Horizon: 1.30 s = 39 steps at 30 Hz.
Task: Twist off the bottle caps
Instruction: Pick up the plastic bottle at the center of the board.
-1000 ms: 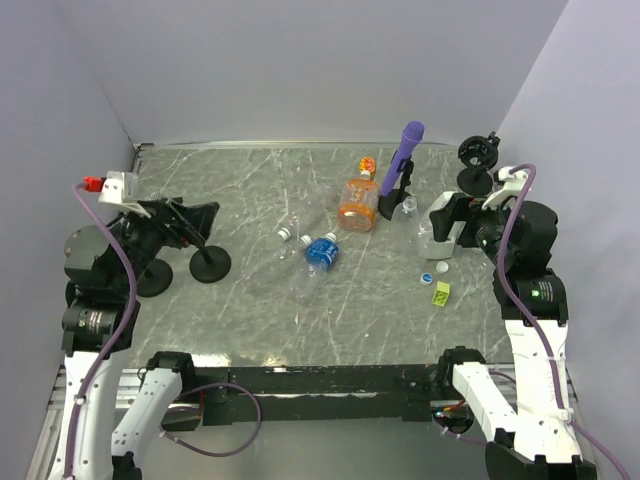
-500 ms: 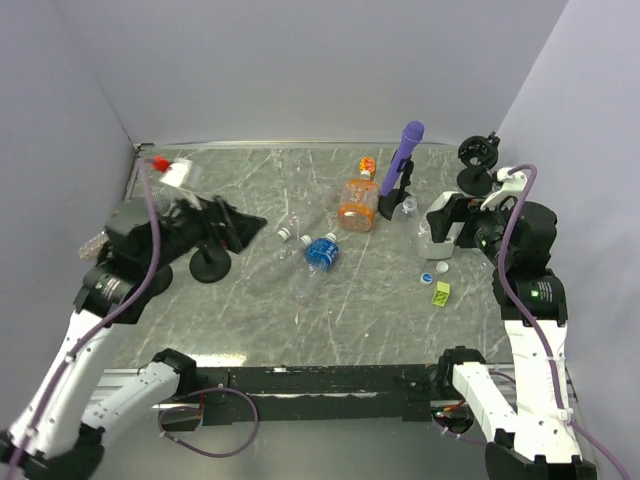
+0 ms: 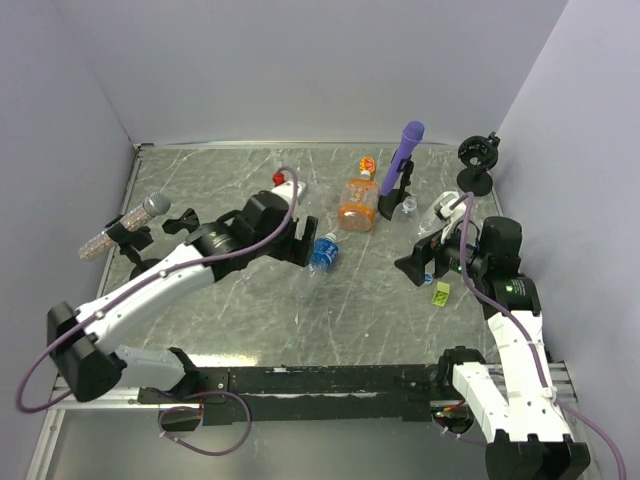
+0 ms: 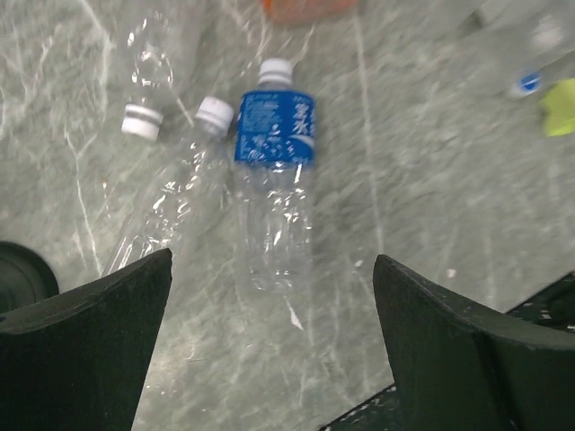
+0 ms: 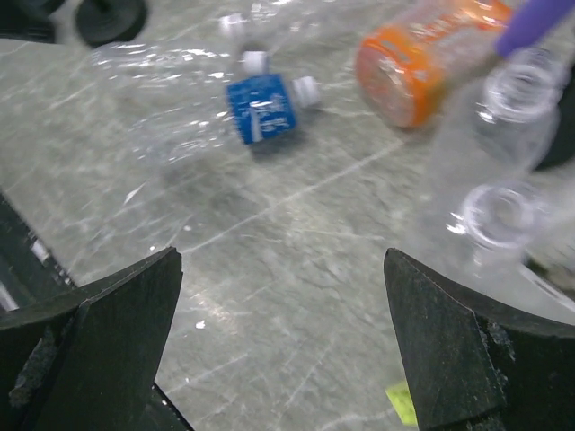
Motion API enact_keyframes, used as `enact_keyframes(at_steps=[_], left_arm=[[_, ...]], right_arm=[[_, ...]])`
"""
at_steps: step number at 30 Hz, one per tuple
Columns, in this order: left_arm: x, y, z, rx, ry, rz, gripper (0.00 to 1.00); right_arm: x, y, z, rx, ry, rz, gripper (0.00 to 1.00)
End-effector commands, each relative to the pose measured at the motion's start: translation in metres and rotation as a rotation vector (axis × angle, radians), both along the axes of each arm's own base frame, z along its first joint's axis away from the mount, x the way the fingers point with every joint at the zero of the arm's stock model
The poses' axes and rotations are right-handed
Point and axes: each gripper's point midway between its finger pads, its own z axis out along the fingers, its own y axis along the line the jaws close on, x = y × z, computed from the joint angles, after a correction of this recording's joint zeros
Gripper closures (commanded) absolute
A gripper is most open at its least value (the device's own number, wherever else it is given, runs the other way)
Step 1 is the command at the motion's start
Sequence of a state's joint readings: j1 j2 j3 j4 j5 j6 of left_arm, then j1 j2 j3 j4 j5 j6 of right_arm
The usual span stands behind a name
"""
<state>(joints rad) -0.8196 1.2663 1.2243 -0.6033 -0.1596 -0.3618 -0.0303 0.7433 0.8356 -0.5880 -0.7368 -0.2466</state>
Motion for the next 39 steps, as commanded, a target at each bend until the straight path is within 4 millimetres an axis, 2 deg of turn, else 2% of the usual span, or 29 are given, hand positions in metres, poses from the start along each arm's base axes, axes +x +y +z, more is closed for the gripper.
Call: enact_keyframes(at_steps=[1, 7, 10, 14, 17, 21, 25, 31, 35, 39], left_arm=[[0.020, -0.006, 0.002, 0.044, -0.045, 0.005, 0.03], [0.060, -0.003, -0.050, 0.078, 0.073, 0.035, 0.03], [0.074, -0.004, -0.076, 0.142, 0.144, 0.025, 0.01], [0.076, 0.000, -0.111, 0.264, 0.232, -0.024, 0.09], [0.079, 0.014, -0.131, 0.347, 0.278, -0.022, 0.15], [0.077, 0.028, -0.144, 0.395, 0.327, -0.026, 0.21], [0.067, 0.032, -0.157, 0.397, 0.382, -0.065, 0.25], [0.060, 0.044, -0.189, 0.414, 0.476, -0.078, 0.33], [0.062, 0.046, -0.198, 0.425, 0.484, -0.071, 0.37], [0.063, 0.051, -0.206, 0.457, 0.490, -0.055, 0.37]], right_arm=[[-0.016, 0.023, 0.007, 0.025, -0.139, 0.211, 0.00], [-0.019, 0.028, -0.010, 0.052, -0.141, 0.259, 0.00], [-0.017, 0.025, -0.018, 0.074, -0.124, 0.259, 0.00], [-0.017, 0.024, -0.018, 0.089, -0.109, 0.259, 0.00], [-0.020, 0.026, -0.017, 0.098, -0.108, 0.272, 0.00], [-0.022, 0.025, -0.016, 0.093, -0.117, 0.268, 0.00], [-0.023, 0.025, -0.015, 0.089, -0.123, 0.268, 0.00], [-0.025, 0.026, -0.014, 0.091, -0.125, 0.272, 0.00], [-0.025, 0.024, -0.013, 0.091, -0.127, 0.265, 0.00], [-0.025, 0.024, -0.013, 0.098, -0.124, 0.267, 0.00]])
